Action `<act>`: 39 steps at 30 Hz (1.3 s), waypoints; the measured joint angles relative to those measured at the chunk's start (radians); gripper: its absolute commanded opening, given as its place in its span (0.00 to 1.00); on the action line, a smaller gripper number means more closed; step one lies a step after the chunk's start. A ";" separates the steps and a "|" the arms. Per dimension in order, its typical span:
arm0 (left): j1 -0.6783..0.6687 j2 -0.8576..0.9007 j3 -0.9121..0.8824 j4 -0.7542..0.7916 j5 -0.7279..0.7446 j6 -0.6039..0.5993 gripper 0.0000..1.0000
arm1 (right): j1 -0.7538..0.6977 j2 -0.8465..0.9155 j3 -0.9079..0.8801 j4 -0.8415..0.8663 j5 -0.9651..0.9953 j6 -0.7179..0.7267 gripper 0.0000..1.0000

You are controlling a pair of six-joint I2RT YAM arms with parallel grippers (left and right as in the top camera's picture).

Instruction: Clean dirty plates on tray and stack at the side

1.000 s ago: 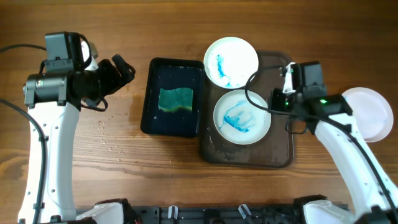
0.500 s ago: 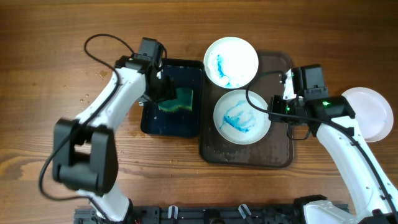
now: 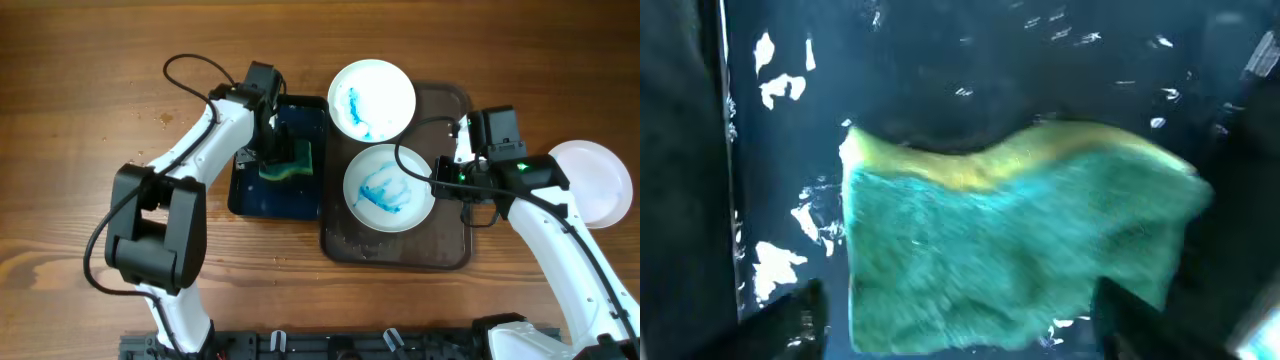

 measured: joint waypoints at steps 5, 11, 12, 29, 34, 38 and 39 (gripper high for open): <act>-0.005 -0.076 0.075 -0.019 0.011 0.001 0.79 | 0.000 0.000 0.000 -0.006 0.000 0.000 0.30; -0.042 -0.034 0.039 0.079 0.006 0.003 0.60 | 0.000 0.000 -0.001 -0.004 0.000 0.000 0.30; -0.050 -0.007 0.030 0.087 0.000 0.002 0.54 | 0.000 0.000 -0.001 -0.003 0.000 0.000 0.30; -0.056 0.043 0.049 -0.083 -0.035 -0.004 0.51 | 0.000 0.015 -0.001 -0.066 0.057 0.098 0.27; -0.056 0.021 0.018 -0.047 -0.035 -0.004 0.43 | 0.000 0.116 -0.001 -0.085 0.049 0.095 0.27; -0.059 0.017 -0.097 0.095 -0.035 -0.009 0.04 | 0.000 0.211 -0.002 -0.050 0.018 0.071 0.26; -0.059 0.013 -0.111 0.114 -0.039 -0.006 0.04 | 0.000 0.227 -0.002 -0.044 0.015 0.070 0.26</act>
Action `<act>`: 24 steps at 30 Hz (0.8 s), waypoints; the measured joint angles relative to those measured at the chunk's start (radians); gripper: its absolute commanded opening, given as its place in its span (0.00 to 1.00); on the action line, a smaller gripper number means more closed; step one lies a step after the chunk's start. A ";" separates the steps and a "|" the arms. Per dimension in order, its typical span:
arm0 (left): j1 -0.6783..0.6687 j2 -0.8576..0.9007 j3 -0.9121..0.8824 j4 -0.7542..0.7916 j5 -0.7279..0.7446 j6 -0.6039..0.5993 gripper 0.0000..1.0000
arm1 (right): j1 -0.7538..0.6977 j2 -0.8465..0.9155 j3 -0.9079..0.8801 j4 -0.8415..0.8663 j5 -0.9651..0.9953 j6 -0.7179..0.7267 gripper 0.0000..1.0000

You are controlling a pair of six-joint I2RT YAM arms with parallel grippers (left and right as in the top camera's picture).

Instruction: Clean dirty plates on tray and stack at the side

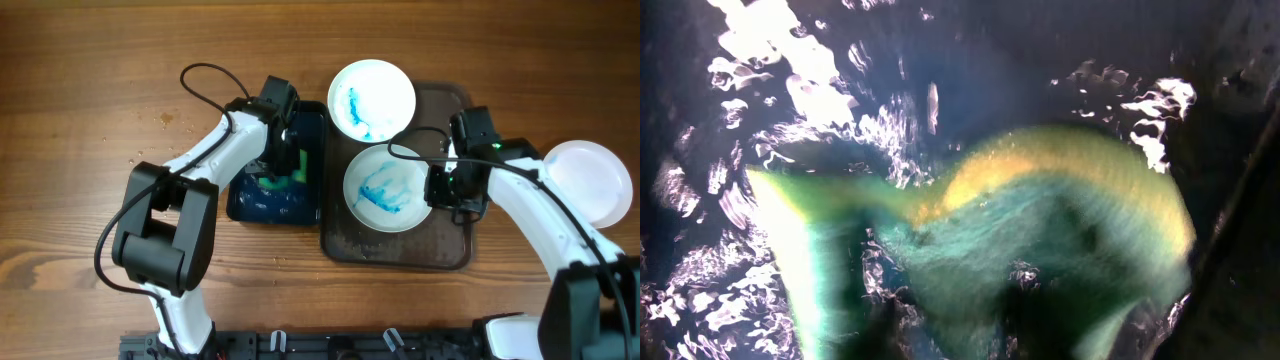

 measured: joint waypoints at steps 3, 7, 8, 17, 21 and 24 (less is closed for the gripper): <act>0.002 -0.003 -0.007 0.006 -0.002 -0.001 0.04 | 0.000 0.046 0.000 0.012 -0.003 -0.014 0.25; 0.006 -0.004 0.042 -0.101 -0.003 -0.001 0.04 | 0.000 0.121 0.000 0.020 -0.007 -0.038 0.09; 0.006 -0.005 0.073 -0.163 -0.003 -0.001 0.04 | 0.000 0.145 0.000 0.024 -0.007 -0.042 0.05; -0.051 -0.179 0.310 -0.267 0.031 -0.001 0.04 | 0.004 0.179 0.001 0.167 0.015 -0.099 0.14; -0.085 -0.179 0.312 -0.248 0.116 -0.001 0.04 | 0.006 0.186 0.001 0.213 0.066 -0.137 0.29; -0.103 -0.169 0.311 -0.237 0.150 -0.001 0.04 | 0.006 0.177 0.001 0.192 0.071 -0.146 0.33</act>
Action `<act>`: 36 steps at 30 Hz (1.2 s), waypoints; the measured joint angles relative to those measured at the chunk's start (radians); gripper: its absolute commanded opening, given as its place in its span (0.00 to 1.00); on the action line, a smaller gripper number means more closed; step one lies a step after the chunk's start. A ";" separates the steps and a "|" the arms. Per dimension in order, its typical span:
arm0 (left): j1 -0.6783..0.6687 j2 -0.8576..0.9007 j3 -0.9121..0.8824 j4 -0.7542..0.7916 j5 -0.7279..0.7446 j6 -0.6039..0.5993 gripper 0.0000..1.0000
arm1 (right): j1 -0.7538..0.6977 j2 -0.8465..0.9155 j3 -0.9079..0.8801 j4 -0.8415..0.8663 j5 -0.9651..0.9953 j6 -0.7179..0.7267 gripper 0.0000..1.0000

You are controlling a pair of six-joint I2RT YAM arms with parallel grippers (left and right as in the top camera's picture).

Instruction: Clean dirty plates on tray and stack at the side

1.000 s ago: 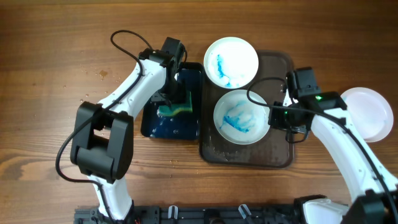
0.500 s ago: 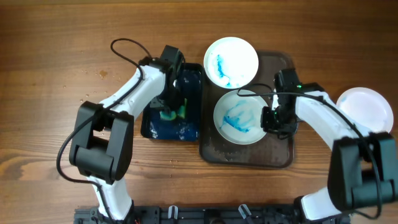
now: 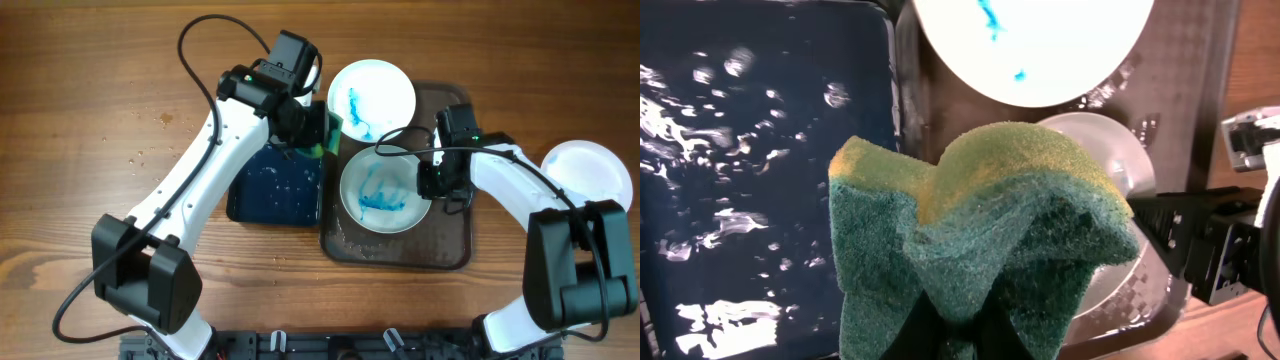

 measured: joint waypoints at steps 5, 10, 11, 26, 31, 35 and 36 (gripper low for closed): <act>-0.051 0.008 0.000 0.022 0.014 0.000 0.04 | 0.000 -0.077 0.000 -0.101 -0.022 0.024 0.33; -0.104 0.057 0.000 0.047 0.026 0.000 0.04 | 0.000 -0.086 -0.072 -0.046 -0.033 0.110 0.17; -0.107 0.069 0.000 0.048 0.028 0.000 0.04 | 0.000 -0.086 -0.097 -0.006 -0.041 0.124 0.04; -0.258 0.317 -0.022 0.254 0.194 -0.050 0.04 | -0.006 -0.119 -0.166 0.134 -0.093 0.179 0.04; -0.315 0.391 -0.022 0.297 0.220 -0.079 0.04 | -0.006 -0.119 -0.166 0.131 -0.093 0.179 0.04; -0.326 0.390 0.003 0.214 0.101 -0.097 0.04 | -0.005 -0.119 -0.166 0.128 -0.112 0.180 0.04; -0.328 0.388 0.008 0.188 0.057 -0.100 0.04 | -0.004 -0.119 -0.167 0.129 -0.120 0.180 0.04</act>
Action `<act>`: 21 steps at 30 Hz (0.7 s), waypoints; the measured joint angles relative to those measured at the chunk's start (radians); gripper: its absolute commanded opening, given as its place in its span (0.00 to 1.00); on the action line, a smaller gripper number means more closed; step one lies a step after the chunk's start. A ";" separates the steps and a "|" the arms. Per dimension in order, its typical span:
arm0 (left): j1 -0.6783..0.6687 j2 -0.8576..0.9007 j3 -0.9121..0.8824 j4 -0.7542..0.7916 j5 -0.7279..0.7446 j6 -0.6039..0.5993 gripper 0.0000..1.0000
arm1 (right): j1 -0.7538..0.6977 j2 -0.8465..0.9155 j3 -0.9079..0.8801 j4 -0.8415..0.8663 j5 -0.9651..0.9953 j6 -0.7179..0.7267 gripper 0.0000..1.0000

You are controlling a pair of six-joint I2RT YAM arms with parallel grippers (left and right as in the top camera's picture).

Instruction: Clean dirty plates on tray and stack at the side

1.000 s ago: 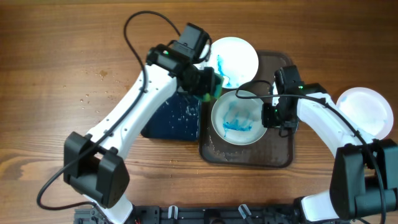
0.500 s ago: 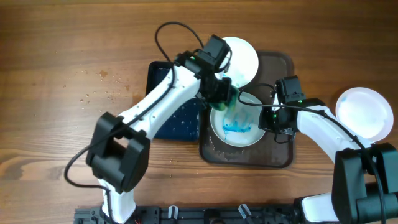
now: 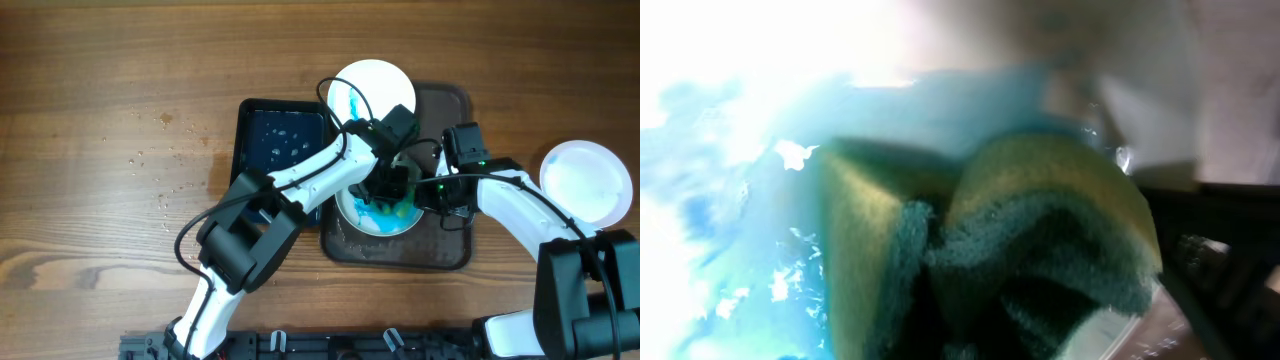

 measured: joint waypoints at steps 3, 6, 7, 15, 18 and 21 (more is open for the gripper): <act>0.013 -0.014 0.005 -0.087 -0.179 -0.006 0.04 | 0.005 0.000 -0.001 0.001 -0.016 0.000 0.04; 0.066 -0.018 0.005 -0.121 -0.254 -0.006 0.04 | 0.007 0.000 -0.003 0.004 -0.035 0.000 0.04; 0.086 -0.018 0.005 -0.122 -0.239 -0.006 0.04 | 0.011 0.000 -0.003 0.006 -0.042 0.001 0.04; 0.185 -0.007 -0.027 0.021 0.132 0.119 0.04 | 0.001 -0.002 -0.004 -0.013 -0.031 0.007 0.04; 0.133 0.008 -0.032 0.164 0.179 0.135 0.04 | -0.006 -0.005 -0.004 -0.019 -0.018 0.011 0.04; 0.041 0.024 -0.033 0.286 0.185 0.141 0.04 | -0.006 -0.005 -0.004 -0.019 -0.018 0.014 0.04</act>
